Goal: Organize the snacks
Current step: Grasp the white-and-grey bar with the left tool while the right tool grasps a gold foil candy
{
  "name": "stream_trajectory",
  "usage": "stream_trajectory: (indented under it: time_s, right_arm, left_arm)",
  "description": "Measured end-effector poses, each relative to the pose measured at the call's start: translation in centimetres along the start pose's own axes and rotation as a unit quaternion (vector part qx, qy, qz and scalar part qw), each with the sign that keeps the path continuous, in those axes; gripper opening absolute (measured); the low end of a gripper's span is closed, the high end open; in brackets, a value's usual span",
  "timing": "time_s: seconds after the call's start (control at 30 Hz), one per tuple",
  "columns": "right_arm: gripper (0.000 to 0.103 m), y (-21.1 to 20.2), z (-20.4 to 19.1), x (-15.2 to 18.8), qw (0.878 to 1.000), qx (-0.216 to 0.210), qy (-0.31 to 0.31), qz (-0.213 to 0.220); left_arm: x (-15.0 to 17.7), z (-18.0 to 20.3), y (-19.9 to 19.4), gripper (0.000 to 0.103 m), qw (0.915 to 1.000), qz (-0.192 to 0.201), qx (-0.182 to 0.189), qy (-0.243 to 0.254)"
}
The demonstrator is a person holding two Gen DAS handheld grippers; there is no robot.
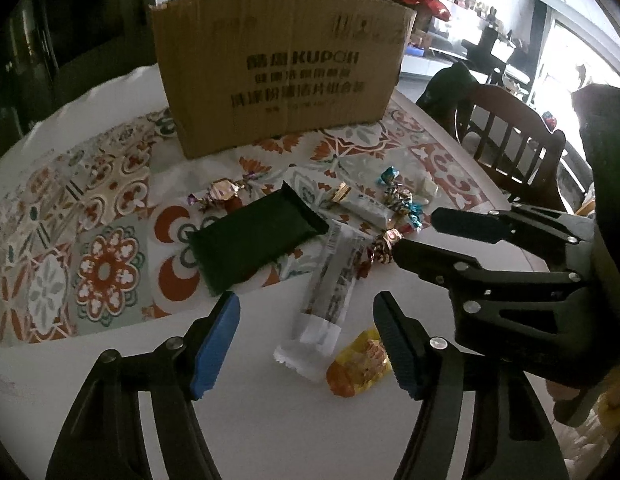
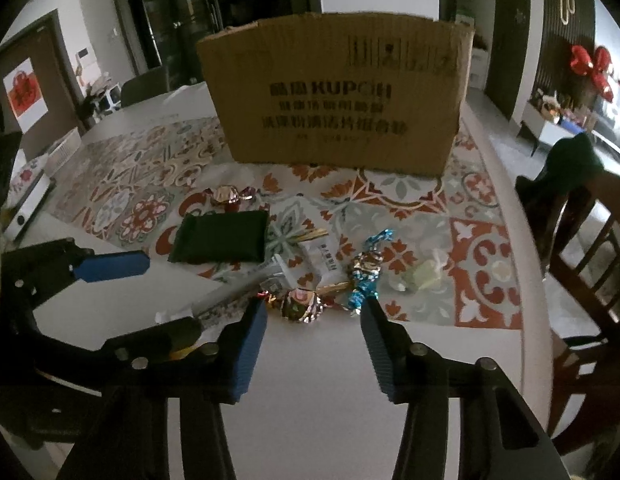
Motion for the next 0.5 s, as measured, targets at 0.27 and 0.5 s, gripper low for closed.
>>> stream_trajectory:
  time_s: [0.27,0.5]
  right_arm:
    - [0.044,1.8,0.2,-0.1,1.000,-0.013,-0.002,-0.018]
    - [0.043,2.5,0.5,-0.4,1.000,-0.010,-0.004,-0.022]
  left_arm:
    - [-0.3,0.0,1.8,0.060,0.9997,-0.020,0.015,0.002]
    - [-0.7,-0.1,2.8,0.054,0.9991,-0.032,0.027,-0.001]
Point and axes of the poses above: each gripper's, at about its wrist camera, not at the fingertips, and y roughly the way its jaws point, z to its right, x to its underside, the point moved 6 cm from there along y, roughly the way its jaws point, and after that the axes turned 14 degrees about -z, right-handed, at the moved point
